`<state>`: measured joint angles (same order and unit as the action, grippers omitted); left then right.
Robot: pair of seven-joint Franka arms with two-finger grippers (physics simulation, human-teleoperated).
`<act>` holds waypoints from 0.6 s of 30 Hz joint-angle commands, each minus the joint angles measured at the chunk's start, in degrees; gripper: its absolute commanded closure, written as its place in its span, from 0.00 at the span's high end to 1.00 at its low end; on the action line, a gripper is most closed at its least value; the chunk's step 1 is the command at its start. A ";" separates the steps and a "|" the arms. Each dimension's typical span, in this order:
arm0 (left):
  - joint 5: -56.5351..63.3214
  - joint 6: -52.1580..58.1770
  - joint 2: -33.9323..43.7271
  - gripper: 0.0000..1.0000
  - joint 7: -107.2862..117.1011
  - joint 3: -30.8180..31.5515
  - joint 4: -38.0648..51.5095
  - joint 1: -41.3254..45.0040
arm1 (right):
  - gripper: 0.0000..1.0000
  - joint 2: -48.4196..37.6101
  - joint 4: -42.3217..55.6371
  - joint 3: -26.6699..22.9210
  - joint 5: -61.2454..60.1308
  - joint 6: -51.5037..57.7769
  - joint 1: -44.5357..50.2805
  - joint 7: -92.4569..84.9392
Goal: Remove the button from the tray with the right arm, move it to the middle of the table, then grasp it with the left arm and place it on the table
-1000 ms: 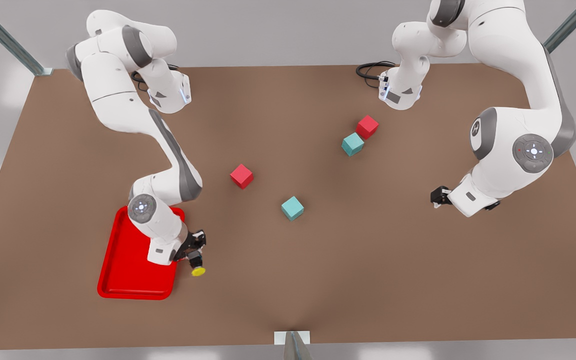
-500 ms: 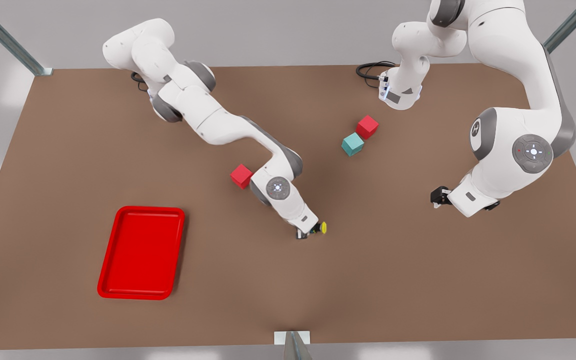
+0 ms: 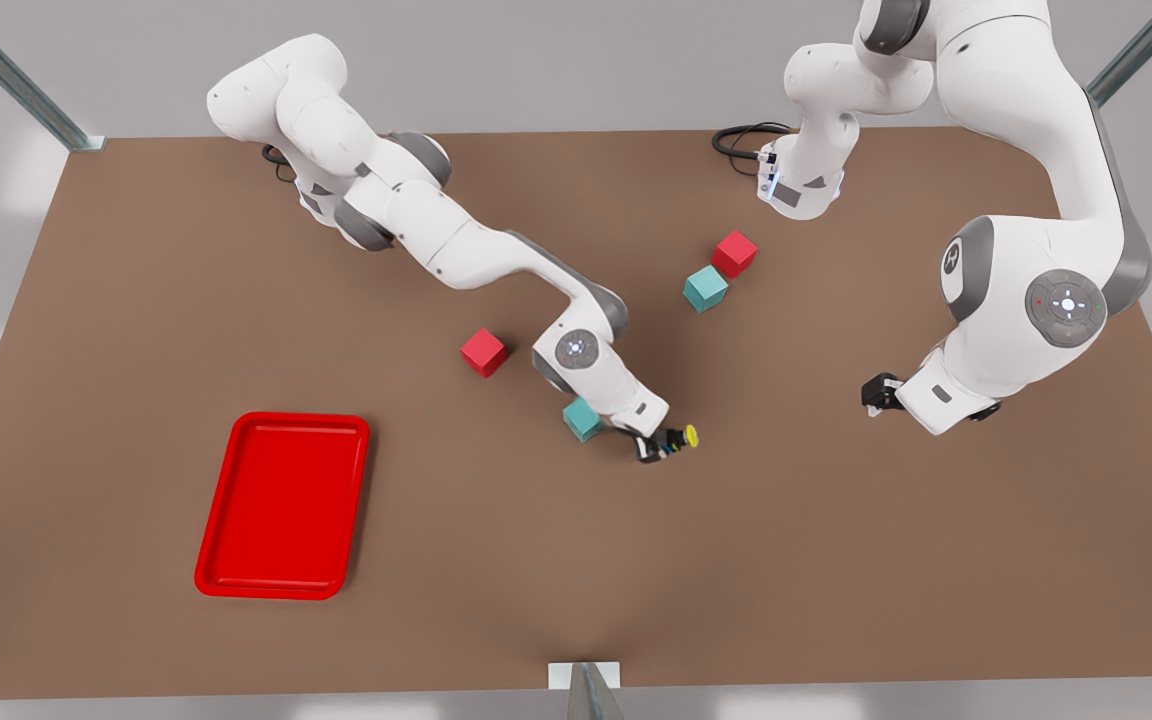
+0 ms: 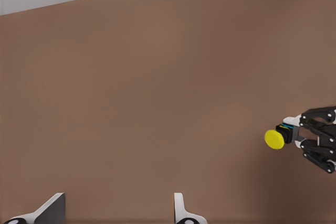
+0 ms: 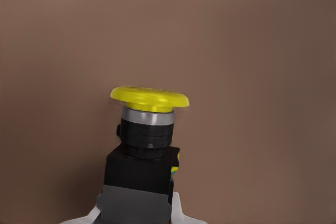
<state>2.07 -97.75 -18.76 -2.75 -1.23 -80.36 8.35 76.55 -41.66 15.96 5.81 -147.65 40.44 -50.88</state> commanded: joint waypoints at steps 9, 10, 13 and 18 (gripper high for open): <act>0.04 0.01 0.04 1.00 0.03 0.00 0.03 -0.18 | 1.00 -7.37 0.44 3.20 -0.10 -1.33 -1.59 24.78; 0.04 0.01 0.04 1.00 0.03 0.00 0.03 -0.18 | 1.00 -14.13 -7.80 3.20 -0.36 -0.18 -4.75 25.04; 0.04 -0.08 -0.05 1.00 0.03 0.00 0.03 -0.18 | 1.00 -40.77 -40.25 2.76 -0.28 3.14 -19.43 25.57; 0.04 -0.08 0.04 1.00 0.03 0.00 0.03 -0.27 | 1.00 -56.85 -39.11 1.01 -0.45 45.87 -35.34 42.53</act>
<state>2.07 -97.81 -18.85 -2.76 -1.23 -80.36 8.09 21.45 -80.74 16.85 5.58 -127.11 7.05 -31.39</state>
